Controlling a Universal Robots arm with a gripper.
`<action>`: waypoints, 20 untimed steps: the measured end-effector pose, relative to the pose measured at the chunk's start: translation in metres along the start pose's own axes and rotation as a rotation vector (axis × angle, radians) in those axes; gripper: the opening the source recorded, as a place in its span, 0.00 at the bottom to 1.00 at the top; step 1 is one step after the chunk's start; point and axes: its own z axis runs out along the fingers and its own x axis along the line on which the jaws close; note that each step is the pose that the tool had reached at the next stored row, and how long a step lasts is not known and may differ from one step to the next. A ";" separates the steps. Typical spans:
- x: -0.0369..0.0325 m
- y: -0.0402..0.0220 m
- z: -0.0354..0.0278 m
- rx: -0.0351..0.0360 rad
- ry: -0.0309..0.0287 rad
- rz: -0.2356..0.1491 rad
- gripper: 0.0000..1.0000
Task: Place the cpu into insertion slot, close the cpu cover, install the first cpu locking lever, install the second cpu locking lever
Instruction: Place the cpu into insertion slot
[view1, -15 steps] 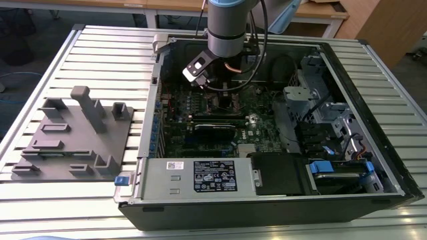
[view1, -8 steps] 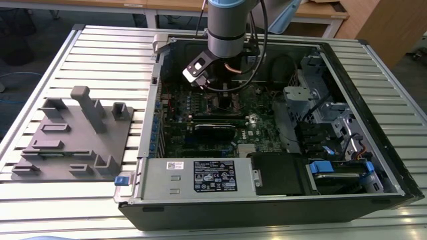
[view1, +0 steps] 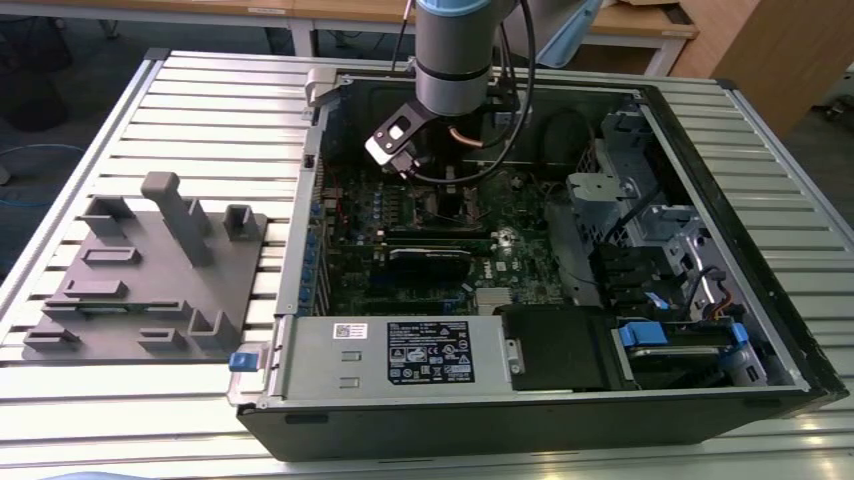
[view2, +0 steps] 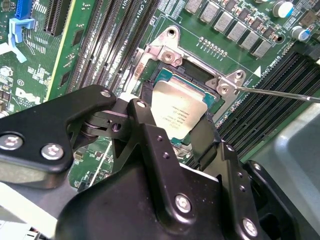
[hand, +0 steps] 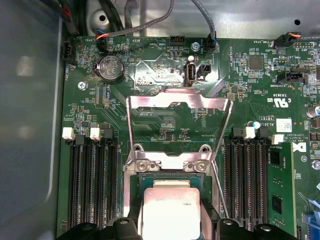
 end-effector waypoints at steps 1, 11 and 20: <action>0.0000 0.0000 0.0000 0.0000 0.0000 0.000 0.54; 0.0000 0.0001 -0.0016 -0.0002 0.0003 0.000 0.54; -0.0001 0.0001 -0.0013 -0.0003 0.0108 0.001 0.54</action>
